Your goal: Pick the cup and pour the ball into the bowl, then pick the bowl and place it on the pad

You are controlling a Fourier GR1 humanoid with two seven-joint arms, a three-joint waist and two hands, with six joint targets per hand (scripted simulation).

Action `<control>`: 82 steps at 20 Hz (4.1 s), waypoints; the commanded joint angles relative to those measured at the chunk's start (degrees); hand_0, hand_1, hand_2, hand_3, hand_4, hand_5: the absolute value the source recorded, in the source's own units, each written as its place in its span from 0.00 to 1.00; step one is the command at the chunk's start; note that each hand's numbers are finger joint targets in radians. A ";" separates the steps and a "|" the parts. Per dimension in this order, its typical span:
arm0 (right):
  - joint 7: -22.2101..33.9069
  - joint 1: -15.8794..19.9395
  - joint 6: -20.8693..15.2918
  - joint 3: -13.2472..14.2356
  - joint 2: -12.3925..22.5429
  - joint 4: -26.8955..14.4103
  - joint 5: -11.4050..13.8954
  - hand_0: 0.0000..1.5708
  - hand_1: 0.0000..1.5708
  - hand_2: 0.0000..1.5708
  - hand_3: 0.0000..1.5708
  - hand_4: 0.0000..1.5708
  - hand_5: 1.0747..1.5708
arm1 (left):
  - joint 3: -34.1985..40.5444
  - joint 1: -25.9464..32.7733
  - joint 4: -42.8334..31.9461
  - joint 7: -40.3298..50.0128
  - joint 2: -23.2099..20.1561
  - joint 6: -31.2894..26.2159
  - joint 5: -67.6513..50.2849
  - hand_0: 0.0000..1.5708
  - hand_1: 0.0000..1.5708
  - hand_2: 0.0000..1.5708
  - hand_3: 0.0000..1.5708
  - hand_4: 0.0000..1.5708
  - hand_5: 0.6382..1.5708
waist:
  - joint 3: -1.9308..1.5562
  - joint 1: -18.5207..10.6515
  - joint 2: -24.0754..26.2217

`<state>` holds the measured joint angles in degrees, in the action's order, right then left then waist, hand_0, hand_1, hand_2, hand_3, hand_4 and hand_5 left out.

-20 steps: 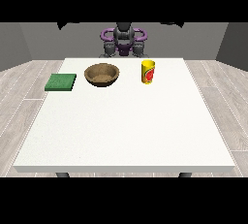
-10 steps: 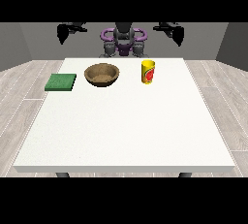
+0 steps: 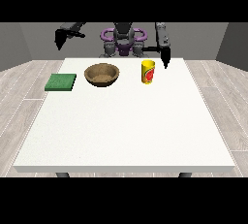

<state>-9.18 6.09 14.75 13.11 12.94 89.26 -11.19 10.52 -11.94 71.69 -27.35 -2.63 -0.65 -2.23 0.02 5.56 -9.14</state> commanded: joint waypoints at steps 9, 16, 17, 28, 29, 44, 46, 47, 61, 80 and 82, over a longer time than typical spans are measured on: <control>-7.43 3.24 5.18 2.79 2.75 -8.41 -1.23 0.00 0.00 0.00 0.00 0.00 1.00 | 3.15 -11.56 -24.01 -16.33 -0.30 5.49 1.95 0.00 0.00 0.00 0.00 0.00 0.94 | -0.01 1.42 -4.99; -7.01 1.32 5.33 2.14 1.84 -8.06 -1.10 0.00 0.00 0.00 0.00 0.00 1.00 | 4.56 -12.73 -34.98 -23.56 -2.01 3.27 0.77 0.00 0.00 0.00 0.00 0.00 0.95 | 0.00 1.97 -3.40; -8.49 4.11 2.83 1.55 1.00 -9.07 0.99 0.00 0.00 0.00 0.00 0.00 1.00 | 5.77 -17.17 -36.08 -21.98 -4.07 3.13 -0.01 0.00 0.00 0.00 0.00 0.00 0.95 | 0.01 1.59 -6.04; -4.32 5.11 6.73 4.03 5.79 -6.32 -2.99 0.00 0.00 0.00 0.00 0.00 1.00 | 2.56 -14.16 -36.70 -26.70 -1.74 21.85 9.52 0.84 0.84 1.00 1.00 0.94 0.66 | -0.01 6.74 -6.85; -5.51 6.00 8.02 4.91 6.94 -7.70 -3.62 0.00 0.00 0.00 0.00 0.00 1.00 | 2.13 -13.80 -35.75 -28.44 1.10 25.51 10.26 0.84 0.84 1.00 1.00 0.94 0.66 | -0.02 6.93 -8.10; -2.55 2.85 7.15 4.35 5.10 -18.76 -1.84 0.00 0.00 0.00 0.00 0.00 0.99 | -10.89 -26.52 -33.40 11.11 -19.90 24.09 32.16 0.94 0.94 1.00 1.00 1.00 0.69 | -0.12 0.89 9.75; -4.57 5.37 7.10 6.62 7.12 -21.61 -2.12 0.00 0.00 0.00 0.00 0.00 1.00 | -11.05 -30.00 -31.78 13.61 -18.78 23.14 32.71 0.94 0.94 1.00 1.00 1.00 0.69 | -0.07 0.35 6.93; -4.28 2.58 7.54 5.05 5.90 -20.73 -1.22 0.00 0.00 0.00 0.00 0.00 0.99 | -12.28 -26.94 -31.05 14.16 -16.14 25.43 34.32 0.94 0.94 1.00 1.00 1.00 0.69 | -0.05 0.45 9.03; -5.62 5.50 9.90 6.30 7.82 -27.89 -1.80 0.00 0.00 0.00 0.00 0.00 1.00 | -30.57 -38.82 -33.19 41.96 -8.98 26.41 63.62 0.99 0.99 1.00 1.00 1.00 0.61 | -0.18 1.24 13.40; -6.09 7.61 11.71 7.52 10.52 -33.50 -1.89 0.00 0.00 0.00 0.00 0.00 1.00 | -57.42 -48.43 -39.45 47.06 -0.44 2.47 96.58 0.93 0.93 1.00 1.00 0.96 0.58 | -0.08 0.87 14.15; -10.25 4.54 14.29 7.93 11.22 -33.31 -1.83 0.00 0.00 0.00 0.00 0.00 1.00 | -57.80 -45.31 -38.49 48.18 -0.32 4.35 98.75 0.92 0.92 1.00 1.00 0.97 0.53 | -0.06 1.16 13.07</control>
<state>-16.81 12.59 27.09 20.04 22.86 57.03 -12.74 -45.35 -57.75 32.52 20.92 -3.95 5.95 92.72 -0.05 7.23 4.06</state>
